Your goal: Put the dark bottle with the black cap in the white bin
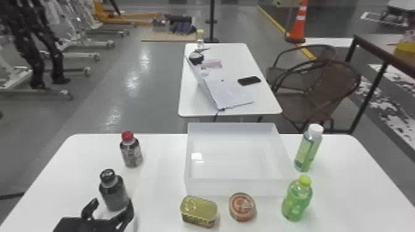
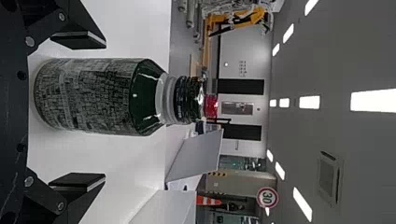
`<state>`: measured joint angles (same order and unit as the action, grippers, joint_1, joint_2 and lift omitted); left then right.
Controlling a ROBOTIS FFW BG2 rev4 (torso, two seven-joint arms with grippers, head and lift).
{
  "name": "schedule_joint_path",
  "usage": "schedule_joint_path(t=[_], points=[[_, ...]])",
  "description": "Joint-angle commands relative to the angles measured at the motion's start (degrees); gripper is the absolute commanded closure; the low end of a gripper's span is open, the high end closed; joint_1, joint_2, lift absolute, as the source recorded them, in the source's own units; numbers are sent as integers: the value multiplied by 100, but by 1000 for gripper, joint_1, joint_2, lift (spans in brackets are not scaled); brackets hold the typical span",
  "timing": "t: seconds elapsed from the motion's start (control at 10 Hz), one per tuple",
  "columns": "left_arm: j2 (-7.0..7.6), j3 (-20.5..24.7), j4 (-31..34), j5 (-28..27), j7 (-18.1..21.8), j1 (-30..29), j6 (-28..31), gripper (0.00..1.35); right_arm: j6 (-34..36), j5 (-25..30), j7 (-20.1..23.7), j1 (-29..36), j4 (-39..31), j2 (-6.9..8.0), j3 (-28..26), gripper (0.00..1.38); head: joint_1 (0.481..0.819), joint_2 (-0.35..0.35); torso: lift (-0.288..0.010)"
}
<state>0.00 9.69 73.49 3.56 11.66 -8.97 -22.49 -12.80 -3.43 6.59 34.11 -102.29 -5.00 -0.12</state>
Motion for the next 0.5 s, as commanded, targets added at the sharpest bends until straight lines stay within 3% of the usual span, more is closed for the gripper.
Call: schedule_joint_path(t=[0.0,0.4], points=[[-15,-29,-291,-4,-32,265,-98,272,-12,-8,9,-27,25,8,3,94,549,0,-100],[-15,-29,-713,13,-225,555,-212,266,-56,9,44,-53,60,70,-5,90,549,0,-100]])
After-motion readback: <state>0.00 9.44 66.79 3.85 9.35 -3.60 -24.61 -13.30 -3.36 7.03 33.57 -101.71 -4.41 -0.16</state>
